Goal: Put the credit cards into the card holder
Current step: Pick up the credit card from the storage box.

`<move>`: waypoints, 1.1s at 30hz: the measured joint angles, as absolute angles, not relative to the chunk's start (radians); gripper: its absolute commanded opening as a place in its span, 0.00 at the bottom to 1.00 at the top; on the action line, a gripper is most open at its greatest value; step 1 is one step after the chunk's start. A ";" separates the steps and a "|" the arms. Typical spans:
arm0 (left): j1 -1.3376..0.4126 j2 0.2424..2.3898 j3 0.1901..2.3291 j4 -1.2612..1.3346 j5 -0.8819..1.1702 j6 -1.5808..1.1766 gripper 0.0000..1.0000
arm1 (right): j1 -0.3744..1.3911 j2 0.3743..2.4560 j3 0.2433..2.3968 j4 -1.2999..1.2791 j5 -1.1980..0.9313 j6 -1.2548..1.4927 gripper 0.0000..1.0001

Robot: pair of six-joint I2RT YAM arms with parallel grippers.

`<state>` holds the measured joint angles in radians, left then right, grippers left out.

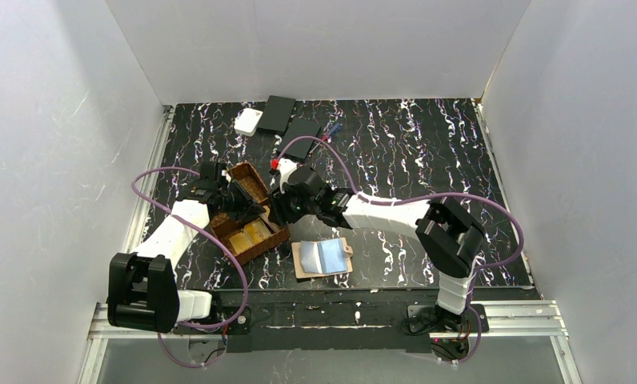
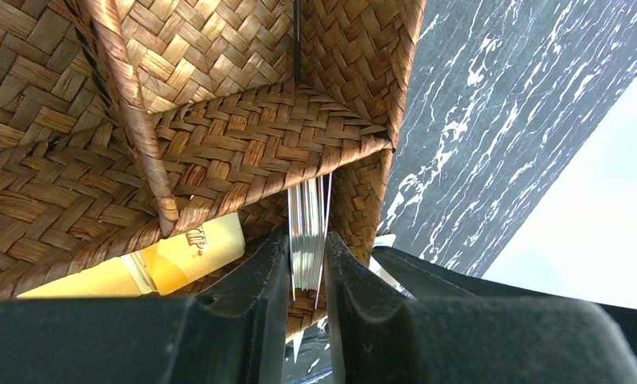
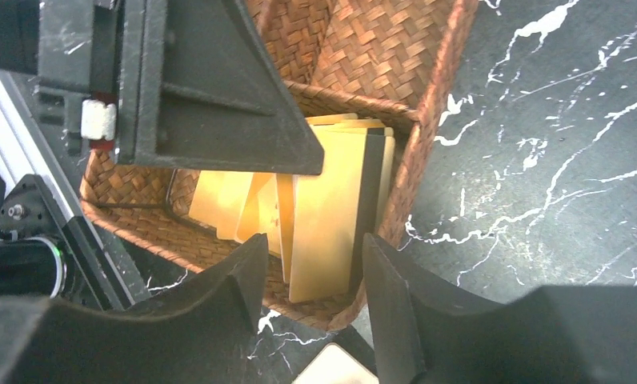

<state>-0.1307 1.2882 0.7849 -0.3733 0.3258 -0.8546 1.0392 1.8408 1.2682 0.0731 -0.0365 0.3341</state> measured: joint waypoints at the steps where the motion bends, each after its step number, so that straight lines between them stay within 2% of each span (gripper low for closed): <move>1: -0.131 1.288 0.785 -0.373 0.326 -0.854 0.00 | 1.041 1.841 1.268 0.073 -0.045 0.333 0.60; 8: -0.131 1.285 0.785 -0.374 0.327 -0.852 0.00 | 1.055 1.842 1.268 0.076 -0.054 0.303 0.51; 16: -0.131 1.285 0.785 -0.375 0.331 -0.855 0.00 | 1.122 1.822 1.188 0.194 0.030 0.196 0.55; 23: -0.131 1.285 0.785 -0.374 0.339 -0.864 0.00 | 1.214 1.800 1.096 0.354 0.110 0.029 0.43; 29: -0.130 1.285 0.785 -0.376 0.346 -0.868 0.00 | 1.220 1.800 1.014 0.563 0.168 -0.104 0.49; 33: -0.130 1.285 0.785 -0.376 0.348 -0.867 0.00 | 1.220 1.809 1.003 0.569 0.204 -0.133 0.51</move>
